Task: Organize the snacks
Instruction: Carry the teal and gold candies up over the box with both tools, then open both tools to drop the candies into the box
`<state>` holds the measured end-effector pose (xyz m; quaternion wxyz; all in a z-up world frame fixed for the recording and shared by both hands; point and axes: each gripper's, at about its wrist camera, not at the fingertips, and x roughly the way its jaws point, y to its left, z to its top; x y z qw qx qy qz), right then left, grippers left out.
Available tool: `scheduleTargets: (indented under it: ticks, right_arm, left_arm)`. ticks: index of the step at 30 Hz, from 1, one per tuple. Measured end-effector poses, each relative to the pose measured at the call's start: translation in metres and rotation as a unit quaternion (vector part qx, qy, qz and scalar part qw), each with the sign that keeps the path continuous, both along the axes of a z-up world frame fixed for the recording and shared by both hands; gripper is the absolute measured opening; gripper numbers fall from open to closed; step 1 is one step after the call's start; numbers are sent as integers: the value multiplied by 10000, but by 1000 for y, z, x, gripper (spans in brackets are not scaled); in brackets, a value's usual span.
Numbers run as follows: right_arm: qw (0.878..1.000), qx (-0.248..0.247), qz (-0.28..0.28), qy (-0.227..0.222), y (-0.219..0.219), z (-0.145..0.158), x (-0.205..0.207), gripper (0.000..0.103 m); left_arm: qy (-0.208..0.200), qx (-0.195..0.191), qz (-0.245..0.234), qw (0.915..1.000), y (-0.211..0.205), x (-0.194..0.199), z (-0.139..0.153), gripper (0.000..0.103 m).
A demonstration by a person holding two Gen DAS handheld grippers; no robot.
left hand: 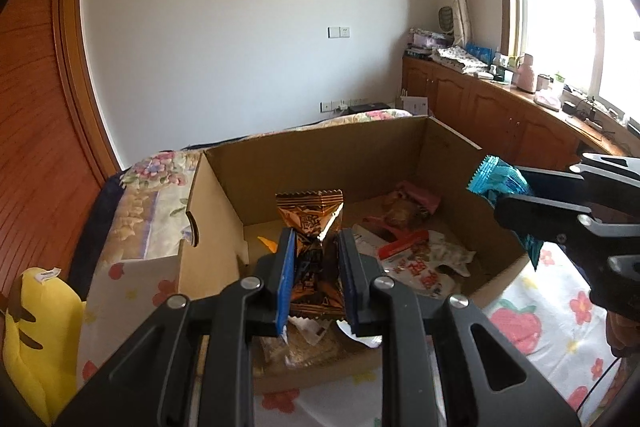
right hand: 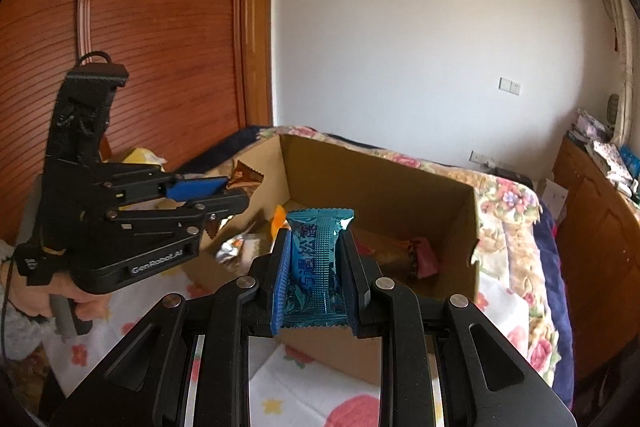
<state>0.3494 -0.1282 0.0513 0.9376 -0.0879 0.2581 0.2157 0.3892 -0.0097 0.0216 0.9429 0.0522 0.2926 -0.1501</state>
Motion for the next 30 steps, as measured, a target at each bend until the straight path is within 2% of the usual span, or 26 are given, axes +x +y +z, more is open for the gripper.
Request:
scheduleTargets:
  ticks: [12, 20, 22, 24, 30]
  right_arm:
    - [9991, 14, -281, 303, -8, -28, 56, 21]
    - [9979, 94, -362, 520, -20, -41, 64, 22]
    - [9974, 163, -393, 574, -22, -42, 65, 24]
    - [9968, 187, -439, 641, -24, -42, 67, 34]
    - [9972, 167, -442, 588, -19, -36, 54, 34]
  left_arm:
    - [247, -81, -48, 9997, -2, 31, -22, 20]
    - [281, -75, -104, 9995, -3, 30, -27, 23]
    - [294, -14, -87, 9995, -4, 29, -27, 29]
    - [269, 52, -33, 9996, -3, 27, -26, 35]
    - [251, 12, 107, 9996, 4, 9, -17, 35]
